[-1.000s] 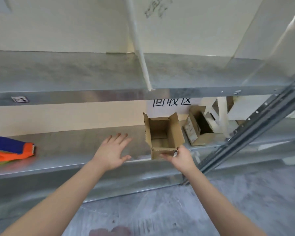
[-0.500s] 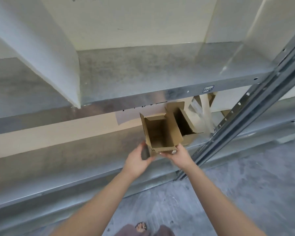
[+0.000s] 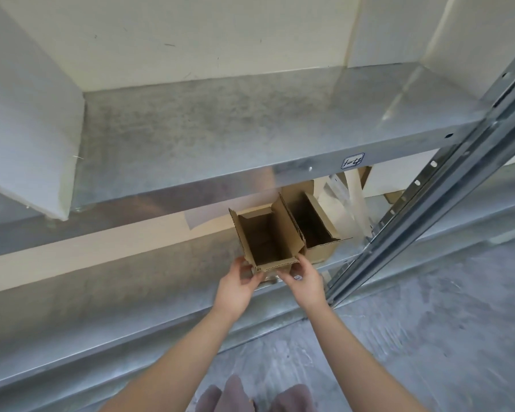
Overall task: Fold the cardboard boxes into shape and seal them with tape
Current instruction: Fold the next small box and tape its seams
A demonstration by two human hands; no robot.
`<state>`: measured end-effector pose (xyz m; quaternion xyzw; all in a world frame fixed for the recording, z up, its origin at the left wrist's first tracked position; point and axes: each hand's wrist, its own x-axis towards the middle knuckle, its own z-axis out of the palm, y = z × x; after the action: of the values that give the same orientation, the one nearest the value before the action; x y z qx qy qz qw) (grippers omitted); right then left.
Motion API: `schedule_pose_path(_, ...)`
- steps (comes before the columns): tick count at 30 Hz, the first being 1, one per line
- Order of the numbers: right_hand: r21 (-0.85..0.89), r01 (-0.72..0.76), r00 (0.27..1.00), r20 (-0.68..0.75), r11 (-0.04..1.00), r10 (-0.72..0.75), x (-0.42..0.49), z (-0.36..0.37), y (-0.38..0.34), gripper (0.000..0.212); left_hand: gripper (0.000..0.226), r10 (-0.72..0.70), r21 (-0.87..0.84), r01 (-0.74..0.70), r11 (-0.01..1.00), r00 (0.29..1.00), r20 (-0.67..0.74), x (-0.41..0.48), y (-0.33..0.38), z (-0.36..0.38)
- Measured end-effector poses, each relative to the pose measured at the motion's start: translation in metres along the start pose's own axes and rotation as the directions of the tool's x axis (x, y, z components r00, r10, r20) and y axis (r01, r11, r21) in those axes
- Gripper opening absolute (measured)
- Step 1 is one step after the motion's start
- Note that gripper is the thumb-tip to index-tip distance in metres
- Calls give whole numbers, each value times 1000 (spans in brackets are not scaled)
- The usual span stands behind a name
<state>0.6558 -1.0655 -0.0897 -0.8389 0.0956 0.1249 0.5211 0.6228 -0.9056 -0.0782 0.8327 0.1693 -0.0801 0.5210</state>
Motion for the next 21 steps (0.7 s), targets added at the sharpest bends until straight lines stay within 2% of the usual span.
schedule_pose_path(3, 4, 3, 1000, -3, 1000, -3, -3, 0, -1, 71, 57, 4, 32, -6, 999, 999, 38, 0, -5, -4)
schedule_pose_path(6, -13, -4, 1000, -20, 1000, 4, -21, -7, -1, 74, 62, 35, 208, -51, 977, 996, 78, -5, -13, -19)
schedule_pose_path(8, -103, 12, 999, -41, 995, -16, -37, -12, 4, 74, 66, 85, 351, -114, 930, 992, 95, -15, -18, -37)
schedule_pose_path(10, -254, 70, 996, -42, 965, -84, -58, -16, 8, 76, 78, 167, 536, -199, 821, 980, 109, -31, -23, -53)
schedule_pose_path(12, -394, 162, 984, -7, 905, -179, -78, -16, 7, 77, 86, 220, 712, -252, 655, 966, 140, -48, -30, -65)
schedule_pose_path(14, -515, 262, 961, 59, 816, -272, -93, -14, 2, 73, 79, 231, 806, -265, 529, 959, 163, -67, -37, -74)
schedule_pose_path(18, -639, 454, 887, 262, 621, -380, -125, 6, -15, 65, 85, 260, 836, -229, 499, 960, 107, -113, -48, -98)
schedule_pose_path(21, -649, 533, 841, 338, 542, -422, -148, 29, -33, 63, 89, 280, 844, -186, 504, 959, 44, -146, -57, -123)
